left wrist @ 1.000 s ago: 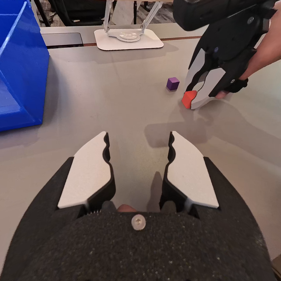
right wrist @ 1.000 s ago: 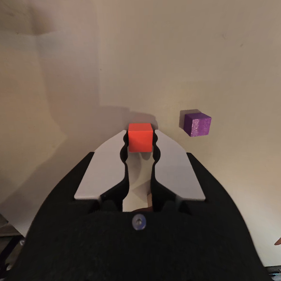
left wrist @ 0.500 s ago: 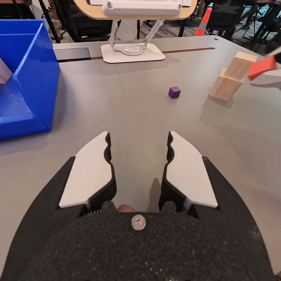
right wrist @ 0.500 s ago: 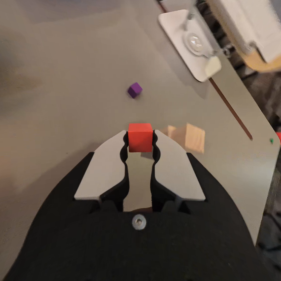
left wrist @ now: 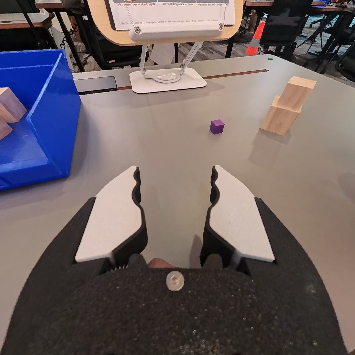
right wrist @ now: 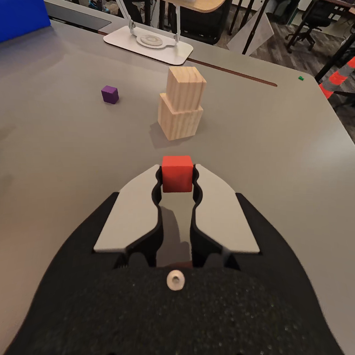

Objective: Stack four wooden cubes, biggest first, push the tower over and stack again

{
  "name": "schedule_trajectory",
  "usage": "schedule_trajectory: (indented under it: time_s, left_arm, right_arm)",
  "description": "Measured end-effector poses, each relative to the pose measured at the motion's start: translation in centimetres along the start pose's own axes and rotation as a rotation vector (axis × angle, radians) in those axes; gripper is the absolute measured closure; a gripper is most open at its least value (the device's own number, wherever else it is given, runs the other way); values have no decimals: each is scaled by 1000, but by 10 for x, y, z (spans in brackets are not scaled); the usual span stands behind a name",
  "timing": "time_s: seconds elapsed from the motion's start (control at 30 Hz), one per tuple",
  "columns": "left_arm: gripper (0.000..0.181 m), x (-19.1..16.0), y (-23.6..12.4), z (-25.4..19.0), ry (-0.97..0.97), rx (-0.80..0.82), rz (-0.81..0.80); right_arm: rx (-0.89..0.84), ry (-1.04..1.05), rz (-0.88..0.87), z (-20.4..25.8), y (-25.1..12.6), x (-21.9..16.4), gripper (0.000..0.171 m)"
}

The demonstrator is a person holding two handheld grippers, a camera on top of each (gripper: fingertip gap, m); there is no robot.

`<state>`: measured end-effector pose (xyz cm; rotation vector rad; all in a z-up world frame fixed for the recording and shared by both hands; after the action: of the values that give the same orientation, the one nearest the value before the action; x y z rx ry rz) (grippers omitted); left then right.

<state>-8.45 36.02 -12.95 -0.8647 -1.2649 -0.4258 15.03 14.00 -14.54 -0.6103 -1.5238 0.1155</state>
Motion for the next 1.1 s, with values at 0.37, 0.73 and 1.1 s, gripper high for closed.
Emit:
schedule_trajectory:
  time_s: [0.37,0.73,1.1]
  left_arm:
    - [111,-5,0,0,6,-14,29]
    - [111,-9,1,-5,38,-25,48]
    - [111,-11,2,-2,29,-38,58]
  right_arm:
    - [180,-198,33,-43,24,78,142]
    - [400,-247,550,-68,106,136,142]
    - [381,-182,654,-58,113,129,142]
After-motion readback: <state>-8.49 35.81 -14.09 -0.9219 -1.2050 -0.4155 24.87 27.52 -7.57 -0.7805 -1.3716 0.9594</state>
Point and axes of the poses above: each gripper's, where its closed fingertips meet, y out along the fingers, x out of its top, z = x × y across the jaws, the point moved 8 cm from there along -y, back along the fingers, and after that the axes turned 11 degrees about x, right-handed, at the moved point
